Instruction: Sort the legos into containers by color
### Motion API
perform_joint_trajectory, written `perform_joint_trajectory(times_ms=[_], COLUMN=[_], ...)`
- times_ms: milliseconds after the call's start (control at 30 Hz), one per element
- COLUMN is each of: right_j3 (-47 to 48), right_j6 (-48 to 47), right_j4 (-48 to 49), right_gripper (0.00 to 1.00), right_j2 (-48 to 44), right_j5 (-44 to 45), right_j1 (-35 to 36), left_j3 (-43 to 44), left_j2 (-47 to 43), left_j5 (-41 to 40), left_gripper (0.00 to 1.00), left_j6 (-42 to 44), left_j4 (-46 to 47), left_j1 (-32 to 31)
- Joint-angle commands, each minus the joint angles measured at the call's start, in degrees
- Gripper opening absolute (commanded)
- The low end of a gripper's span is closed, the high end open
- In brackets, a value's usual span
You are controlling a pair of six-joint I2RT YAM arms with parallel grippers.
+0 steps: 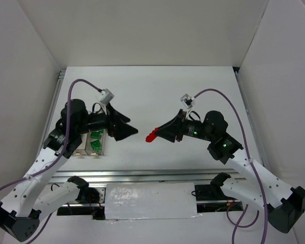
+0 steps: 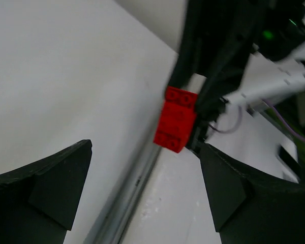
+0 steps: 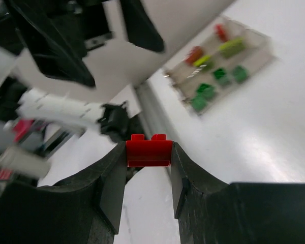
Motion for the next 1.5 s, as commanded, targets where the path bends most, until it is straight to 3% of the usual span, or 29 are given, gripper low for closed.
perform_joint_trajectory(times_ms=[0, 100, 467, 667, 767, 800, 833, 900, 933, 967, 1000, 1033, 1067, 1100, 1167, 1200, 1233, 1300, 1367, 1400, 1467], right_j3=[4.16, 3.73, 3.02, 4.16, 4.34, 4.25, 4.08, 3.90, 3.99, 3.99, 3.90, 3.81, 3.64, 3.38, 2.59, 2.41, 2.15, 1.70, 1.79, 1.79, 1.62], right_j6=[0.27, -1.83, -3.50, -5.61, -6.23, -6.41, -6.58, -6.93, -7.37, -7.98, -7.99, -7.64, -7.12, -6.94, -6.06, -5.27, -3.79, -2.63, -2.89, -3.15, -3.94], right_j4=[9.73, 10.54, 11.77, 11.07, 10.10, 9.84, 9.66, 8.96, 8.52, 8.26, 7.64, 7.03, 6.07, 3.36, 0.27, -2.96, -4.04, -8.52, -10.46, -10.64, -10.30], right_gripper=[0.00, 0.00, 0.00, 0.00, 0.00, 0.00, 0.00, 0.00, 0.01, 0.09, 0.76, 0.96, 1.00, 1.00, 1.00, 1.00, 1.00, 1.00, 1.00, 1.00, 1.00], right_j2=[1.34, 0.38, -1.65, 0.55, 1.51, 1.52, 1.34, 1.17, 1.16, 1.51, 1.60, 1.60, 1.17, 0.64, -1.19, -1.64, -2.26, -3.23, -3.58, -3.58, -3.67], right_j5=[-19.14, -19.33, -18.63, -16.17, -13.90, -13.27, -12.48, -9.93, -9.75, -9.75, -8.97, -7.05, -4.50, 2.31, 10.77, 20.30, 24.83, 33.36, 34.19, 33.06, 31.48], right_j1=[0.55, 1.35, 2.75, 4.77, 4.86, 4.86, 4.86, 4.86, 4.86, 4.86, 4.86, 4.78, 4.78, 4.60, 4.42, 4.25, 4.33, 4.16, 4.07, 4.07, 3.90], left_j3=[-2.67, -4.43, -3.38, -2.50, -2.24, -2.06, -1.97, -1.10, -0.75, -0.22, 0.83, 1.71, 3.02, 6.69, 10.49, 14.25, 16.11, 22.62, 27.00, 27.90, 29.23], left_j2=[1.30, 0.59, 4.19, 7.35, 7.62, 7.62, 7.62, 7.62, 7.45, 7.18, 7.09, 6.83, 7.35, 8.14, 12.07, 14.02, 19.17, 25.61, 33.44, 34.94, 36.97], left_j5=[21.65, 20.71, 19.38, 18.05, 17.53, 17.09, 16.83, 15.17, 14.02, 12.71, 8.43, 4.65, 0.00, -12.32, -24.95, -34.23, -38.76, -47.02, -52.76, -53.39, -55.85], left_gripper=[1.00, 0.99, 0.99, 0.90, 0.70, 0.50, 0.37, 0.14, 0.10, 0.05, 0.01, 0.00, 0.00, 0.00, 0.00, 0.00, 0.00, 0.00, 0.00, 0.00, 0.00], left_j6=[3.00, 1.68, -1.22, -1.75, -1.31, -0.79, -0.44, 0.88, 1.41, 1.94, 2.29, 2.64, 3.25, 3.43, 2.30, -0.14, -1.39, -2.89, -5.77, -6.23, -7.37], left_j4=[9.32, 12.77, 15.68, 15.77, 17.35, 16.91, 16.56, 14.47, 13.58, 12.70, 10.52, 8.84, 5.95, 2.53, -8.36, -12.14, -20.36, -28.31, -35.80, -36.78, -36.62], left_j1=[-6.23, -10.72, -16.52, -18.28, -18.81, -18.90, -18.90, -18.90, -18.90, -18.90, -18.81, -18.81, -18.81, -18.64, -15.66, -13.30, -6.14, 6.42, 13.94, 20.85, 26.07])
